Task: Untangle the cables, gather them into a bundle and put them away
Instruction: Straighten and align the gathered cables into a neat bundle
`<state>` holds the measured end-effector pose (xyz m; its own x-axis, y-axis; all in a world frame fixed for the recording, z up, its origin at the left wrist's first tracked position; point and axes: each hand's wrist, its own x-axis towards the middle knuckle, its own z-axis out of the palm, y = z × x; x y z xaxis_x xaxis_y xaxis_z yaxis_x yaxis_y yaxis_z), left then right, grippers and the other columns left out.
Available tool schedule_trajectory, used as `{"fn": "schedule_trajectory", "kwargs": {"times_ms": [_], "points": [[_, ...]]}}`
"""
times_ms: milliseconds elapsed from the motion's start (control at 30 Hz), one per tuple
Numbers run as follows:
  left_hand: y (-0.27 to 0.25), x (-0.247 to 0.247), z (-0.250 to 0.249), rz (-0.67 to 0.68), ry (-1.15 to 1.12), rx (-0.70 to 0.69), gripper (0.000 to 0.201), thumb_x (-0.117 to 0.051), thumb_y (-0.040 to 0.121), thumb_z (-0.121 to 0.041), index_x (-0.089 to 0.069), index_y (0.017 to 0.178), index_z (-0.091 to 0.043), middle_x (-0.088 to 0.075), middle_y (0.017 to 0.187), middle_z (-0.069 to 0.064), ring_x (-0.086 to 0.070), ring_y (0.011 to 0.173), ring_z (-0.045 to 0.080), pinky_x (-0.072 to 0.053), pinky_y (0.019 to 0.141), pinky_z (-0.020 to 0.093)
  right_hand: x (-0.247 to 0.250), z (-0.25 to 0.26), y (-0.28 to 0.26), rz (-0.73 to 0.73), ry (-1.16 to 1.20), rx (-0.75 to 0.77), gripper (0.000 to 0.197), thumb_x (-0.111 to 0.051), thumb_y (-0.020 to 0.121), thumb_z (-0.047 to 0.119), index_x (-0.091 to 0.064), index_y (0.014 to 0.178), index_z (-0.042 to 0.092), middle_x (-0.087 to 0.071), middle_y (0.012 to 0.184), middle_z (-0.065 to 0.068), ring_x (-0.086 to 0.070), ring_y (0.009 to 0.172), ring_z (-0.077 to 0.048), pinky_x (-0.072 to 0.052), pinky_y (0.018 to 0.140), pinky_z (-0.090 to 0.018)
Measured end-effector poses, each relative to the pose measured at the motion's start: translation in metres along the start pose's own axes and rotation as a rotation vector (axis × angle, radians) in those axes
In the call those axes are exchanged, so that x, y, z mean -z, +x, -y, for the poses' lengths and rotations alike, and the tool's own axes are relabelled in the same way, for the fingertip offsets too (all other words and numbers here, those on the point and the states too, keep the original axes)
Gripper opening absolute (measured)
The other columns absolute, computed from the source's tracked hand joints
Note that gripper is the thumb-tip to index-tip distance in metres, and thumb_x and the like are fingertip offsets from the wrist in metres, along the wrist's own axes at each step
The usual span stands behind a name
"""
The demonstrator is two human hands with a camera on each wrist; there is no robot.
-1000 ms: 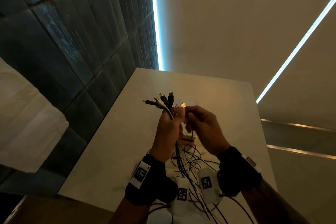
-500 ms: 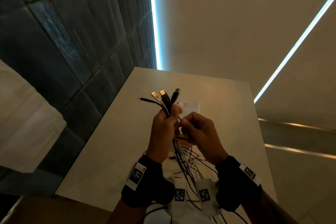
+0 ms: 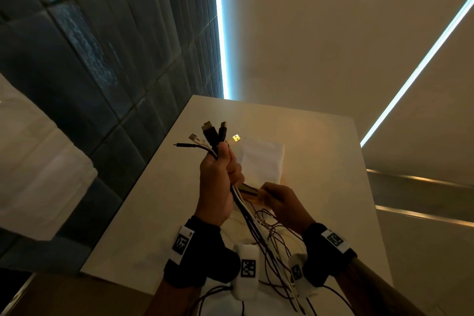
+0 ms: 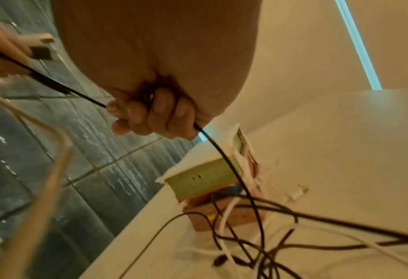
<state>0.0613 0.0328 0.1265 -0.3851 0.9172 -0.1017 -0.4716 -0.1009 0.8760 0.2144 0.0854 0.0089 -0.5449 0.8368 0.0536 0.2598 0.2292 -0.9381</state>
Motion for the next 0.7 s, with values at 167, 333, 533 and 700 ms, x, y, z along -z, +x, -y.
{"fn": "schedule_trajectory", "kwargs": {"times_ms": [167, 333, 533, 700], "points": [[0.000, 0.003, -0.003, -0.038, 0.005, -0.019, 0.035, -0.035, 0.104, -0.027, -0.039, 0.071, -0.016, -0.023, 0.055, -0.003, -0.015, 0.044, 0.010, -0.015, 0.042, 0.024, -0.009, -0.030, 0.000, 0.005, -0.039, -0.081, 0.028, -0.050, 0.095, 0.021, -0.057, 0.069, 0.015, -0.049, 0.065, 0.004, -0.044, 0.060, -0.009, -0.037, 0.061, -0.030], [0.000, 0.005, -0.010, -0.071, -0.029, -0.024, 0.034, -0.034, 0.105, -0.027, -0.041, 0.073, -0.017, -0.025, 0.054, -0.003, -0.016, 0.043, 0.009, -0.018, 0.039, 0.021, -0.005, -0.057, -0.007, -0.017, -0.137, -0.232, 0.039, -0.051, 0.096, 0.009, -0.054, 0.061, 0.028, -0.052, 0.059, 0.008, -0.048, 0.051, 0.002, -0.039, 0.059, -0.027], [0.002, 0.007, -0.009, -0.101, 0.024, 0.053, 0.035, -0.034, 0.105, -0.030, -0.040, 0.074, -0.015, -0.040, 0.052, -0.001, -0.024, 0.039, 0.009, -0.023, 0.037, 0.021, 0.017, -0.018, 0.010, -0.260, 0.016, -0.233, 0.020, -0.059, 0.092, 0.013, -0.067, 0.075, 0.009, -0.055, 0.057, 0.008, -0.046, 0.051, -0.002, -0.038, 0.053, -0.022], [0.001, 0.002, -0.006, -0.120, 0.040, 0.154, 0.028, -0.031, 0.105, -0.033, -0.043, 0.092, -0.011, -0.066, 0.063, 0.010, -0.053, 0.044, 0.018, -0.037, 0.042, 0.022, 0.031, 0.074, 0.011, -0.238, 0.335, 0.031, 0.013, -0.059, 0.093, 0.005, -0.064, 0.085, -0.003, -0.048, 0.058, -0.004, -0.039, 0.050, -0.010, -0.033, 0.046, -0.018]]}}
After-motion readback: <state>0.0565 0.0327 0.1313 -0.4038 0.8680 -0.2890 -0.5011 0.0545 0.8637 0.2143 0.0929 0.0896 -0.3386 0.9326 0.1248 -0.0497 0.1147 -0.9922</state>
